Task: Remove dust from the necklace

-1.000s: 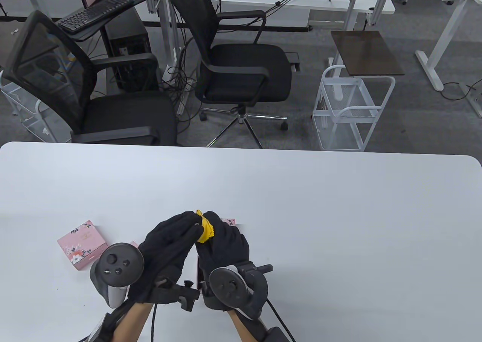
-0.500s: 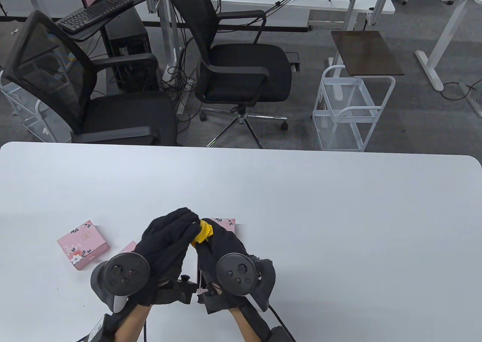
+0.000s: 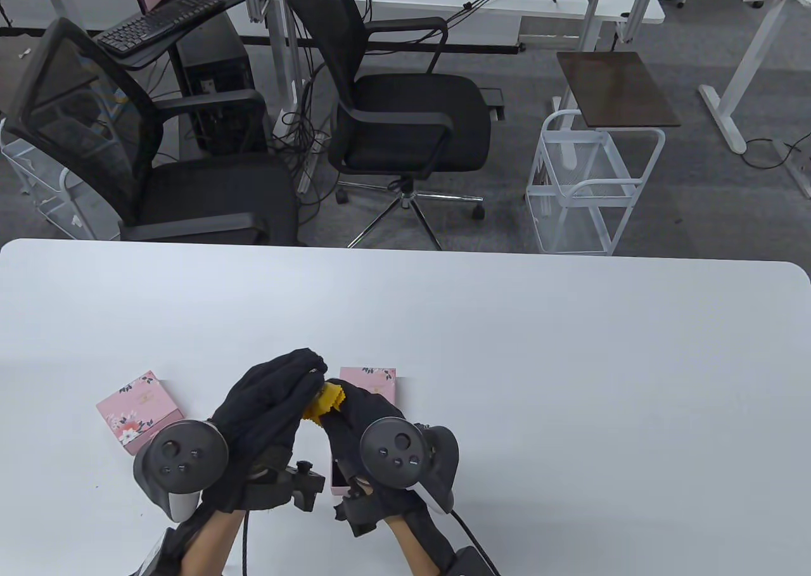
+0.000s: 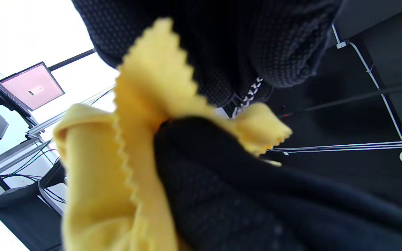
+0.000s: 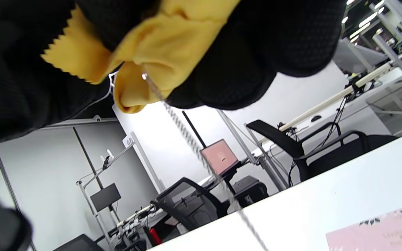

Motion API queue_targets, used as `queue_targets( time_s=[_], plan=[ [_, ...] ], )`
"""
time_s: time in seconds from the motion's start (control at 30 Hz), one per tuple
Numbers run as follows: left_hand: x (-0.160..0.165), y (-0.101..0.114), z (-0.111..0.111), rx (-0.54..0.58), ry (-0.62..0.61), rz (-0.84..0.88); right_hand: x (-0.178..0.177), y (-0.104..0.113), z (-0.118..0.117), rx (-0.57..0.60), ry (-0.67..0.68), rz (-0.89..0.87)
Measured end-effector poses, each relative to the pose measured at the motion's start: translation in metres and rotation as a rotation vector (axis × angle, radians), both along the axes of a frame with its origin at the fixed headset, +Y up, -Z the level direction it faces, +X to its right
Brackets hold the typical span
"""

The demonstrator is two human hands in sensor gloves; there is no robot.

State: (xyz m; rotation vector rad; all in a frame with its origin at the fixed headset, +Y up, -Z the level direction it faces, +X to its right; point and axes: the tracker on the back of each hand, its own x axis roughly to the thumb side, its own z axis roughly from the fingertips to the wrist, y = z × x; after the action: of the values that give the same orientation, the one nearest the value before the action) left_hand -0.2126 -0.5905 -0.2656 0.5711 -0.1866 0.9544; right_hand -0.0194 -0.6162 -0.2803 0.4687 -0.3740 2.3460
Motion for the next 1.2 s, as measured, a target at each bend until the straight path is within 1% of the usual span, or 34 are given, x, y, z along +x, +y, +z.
queue_targets(
  time_s=[0.07, 0.13, 0.27, 0.33, 0.47, 0.53, 0.77, 0.83, 0.97, 1.07, 1.2],
  plan=[
    [-0.001, 0.0, -0.001, -0.004, -0.01, 0.009, -0.002, 0.0, 0.0, -0.022, 0.036, 0.006],
    [-0.003, 0.0, -0.001, -0.005, -0.023, 0.029, -0.003, -0.001, 0.001, -0.014, 0.03, -0.007],
    [-0.006, 0.002, -0.001, 0.001, -0.028, 0.04, -0.003, -0.004, -0.001, -0.002, 0.024, 0.033],
    [-0.008, 0.002, -0.001, -0.005, -0.037, 0.054, -0.005, -0.006, -0.001, -0.018, 0.031, 0.031],
    [-0.011, 0.001, -0.003, -0.011, -0.041, 0.06, -0.008, -0.006, -0.001, -0.095, 0.084, 0.061],
    [-0.013, 0.001, -0.004, -0.013, -0.049, 0.072, -0.009, -0.008, -0.001, -0.099, 0.081, 0.055],
    [-0.02, 0.005, -0.004, -0.003, -0.078, 0.083, -0.01, -0.019, -0.005, -0.125, 0.074, 0.061],
    [-0.022, 0.006, -0.004, -0.001, -0.085, 0.101, -0.012, -0.021, -0.005, -0.132, 0.085, 0.072],
    [-0.027, 0.008, -0.003, 0.009, -0.091, 0.131, -0.017, -0.026, -0.007, -0.183, 0.126, 0.125],
    [-0.03, 0.01, -0.001, 0.02, -0.092, 0.148, -0.018, -0.032, -0.01, -0.184, 0.12, 0.159],
    [-0.033, 0.011, 0.0, 0.025, -0.088, 0.158, -0.02, -0.039, -0.011, -0.186, 0.103, 0.143]
  ],
)
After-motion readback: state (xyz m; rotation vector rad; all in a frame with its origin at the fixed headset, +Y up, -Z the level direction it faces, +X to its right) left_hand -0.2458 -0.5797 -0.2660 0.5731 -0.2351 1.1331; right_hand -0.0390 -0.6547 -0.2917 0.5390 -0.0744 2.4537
